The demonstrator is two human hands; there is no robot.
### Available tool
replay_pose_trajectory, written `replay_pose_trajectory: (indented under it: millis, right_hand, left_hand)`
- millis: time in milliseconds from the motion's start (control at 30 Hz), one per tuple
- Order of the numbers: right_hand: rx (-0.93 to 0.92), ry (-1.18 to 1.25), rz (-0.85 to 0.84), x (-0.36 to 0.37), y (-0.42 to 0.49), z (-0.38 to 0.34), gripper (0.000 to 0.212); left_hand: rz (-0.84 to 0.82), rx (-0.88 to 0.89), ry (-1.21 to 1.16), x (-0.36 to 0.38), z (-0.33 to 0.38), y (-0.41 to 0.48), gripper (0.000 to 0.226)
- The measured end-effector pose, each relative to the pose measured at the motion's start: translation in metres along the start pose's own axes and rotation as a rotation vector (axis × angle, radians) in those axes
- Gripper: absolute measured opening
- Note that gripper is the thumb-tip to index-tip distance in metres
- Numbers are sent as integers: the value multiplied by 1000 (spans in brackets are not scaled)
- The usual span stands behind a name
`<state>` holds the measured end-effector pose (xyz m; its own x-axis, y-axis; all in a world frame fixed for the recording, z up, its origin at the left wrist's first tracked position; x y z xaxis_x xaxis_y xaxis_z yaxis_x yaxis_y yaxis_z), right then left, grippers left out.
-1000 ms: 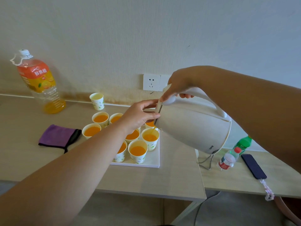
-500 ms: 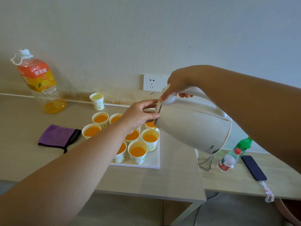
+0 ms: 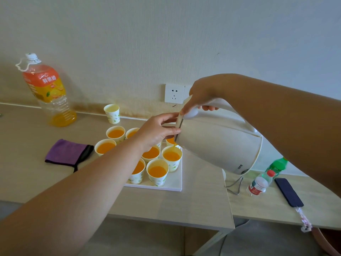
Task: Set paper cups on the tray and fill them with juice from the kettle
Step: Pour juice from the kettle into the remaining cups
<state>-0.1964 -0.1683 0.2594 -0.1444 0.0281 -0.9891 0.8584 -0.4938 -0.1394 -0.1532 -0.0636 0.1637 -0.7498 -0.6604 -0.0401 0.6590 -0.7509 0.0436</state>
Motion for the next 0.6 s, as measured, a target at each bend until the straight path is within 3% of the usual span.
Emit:
replay_pose_trajectory:
  millis: [500, 600]
  right_hand:
    - [6, 29, -5, 5, 4, -5, 67]
    - [1, 25, -11, 5, 4, -5, 61]
  left_hand:
    - [17, -19, 19, -6, -6, 0, 48]
    - [21, -27, 17, -7, -7, 1, 47]
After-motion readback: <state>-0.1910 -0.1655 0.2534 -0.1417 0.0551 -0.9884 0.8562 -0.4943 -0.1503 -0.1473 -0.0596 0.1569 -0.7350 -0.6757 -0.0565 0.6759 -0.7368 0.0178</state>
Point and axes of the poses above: each hand's wrist, its own y-axis towards the middle knuckle, its own x-axis out of the palm, z = x × y, the point moved 9 cm from there along y, towards the middle knuckle, and after that the axes turned 11 degrees about z, right-handed, at the moved point
